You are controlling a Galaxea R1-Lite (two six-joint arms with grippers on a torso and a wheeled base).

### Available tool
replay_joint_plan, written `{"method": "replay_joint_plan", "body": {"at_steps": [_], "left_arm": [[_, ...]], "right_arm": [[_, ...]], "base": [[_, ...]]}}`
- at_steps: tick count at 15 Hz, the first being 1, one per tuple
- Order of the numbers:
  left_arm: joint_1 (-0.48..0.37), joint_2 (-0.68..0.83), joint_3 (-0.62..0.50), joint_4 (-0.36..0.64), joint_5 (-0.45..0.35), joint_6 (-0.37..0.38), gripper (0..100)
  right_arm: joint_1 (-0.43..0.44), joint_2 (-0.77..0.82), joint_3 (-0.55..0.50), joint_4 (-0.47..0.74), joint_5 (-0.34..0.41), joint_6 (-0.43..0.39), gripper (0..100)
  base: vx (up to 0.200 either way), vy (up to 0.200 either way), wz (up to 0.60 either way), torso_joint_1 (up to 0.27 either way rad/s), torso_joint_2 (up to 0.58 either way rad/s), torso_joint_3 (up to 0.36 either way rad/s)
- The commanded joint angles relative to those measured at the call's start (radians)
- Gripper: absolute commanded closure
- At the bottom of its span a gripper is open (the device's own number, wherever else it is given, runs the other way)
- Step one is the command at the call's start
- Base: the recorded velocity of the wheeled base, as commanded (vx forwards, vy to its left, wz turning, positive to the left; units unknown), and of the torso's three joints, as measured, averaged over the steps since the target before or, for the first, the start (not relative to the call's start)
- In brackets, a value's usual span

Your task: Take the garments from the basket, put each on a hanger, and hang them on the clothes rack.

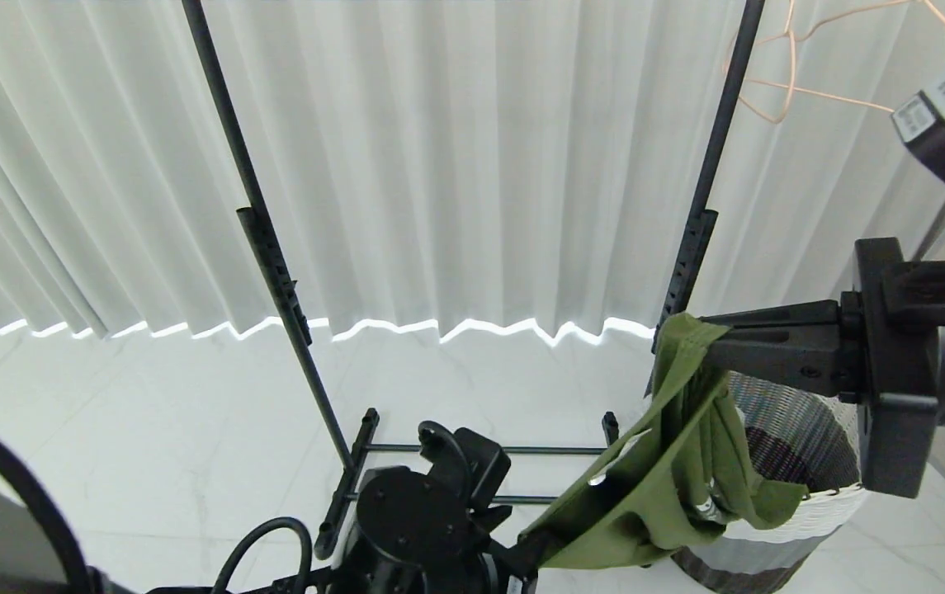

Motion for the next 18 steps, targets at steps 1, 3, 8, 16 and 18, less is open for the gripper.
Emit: {"method": "replay_joint_plan", "body": {"at_steps": [1,3,8,16,18], "left_arm": [[-0.075,-0.145,0.097,-0.003,0.009,0.078,100],[-0.150,-0.262,0.095,-0.002,0.050,0.096,100],[-0.127,-0.482,0.046,0.067,0.201,0.292,100],[0.075,-0.708,-0.400,0.641,0.244,0.415,100],[0.150,-0.714,-0.434,0.649,0.244,0.417,100]], "right_arm": [[-0.002,-0.011,0.011,0.002,-0.043,0.001,100],[-0.002,-0.009,0.016,-0.005,-0.135,0.007,100],[-0.020,-0.031,0.005,-0.009,-0.230,0.004,100],[-0.022,-0.129,0.016,-0.001,-0.261,-0.004,100],[-0.074,-0.112,0.022,-0.033,-0.272,-0.016,100]], "base": [[0.000,0.000,0.00,0.000,0.00,0.000],[0.000,0.000,0.00,0.000,0.00,0.000],[0.000,0.000,0.00,0.000,0.00,0.000],[0.000,0.000,0.00,0.000,0.00,0.000],[0.000,0.000,0.00,0.000,0.00,0.000]]}}
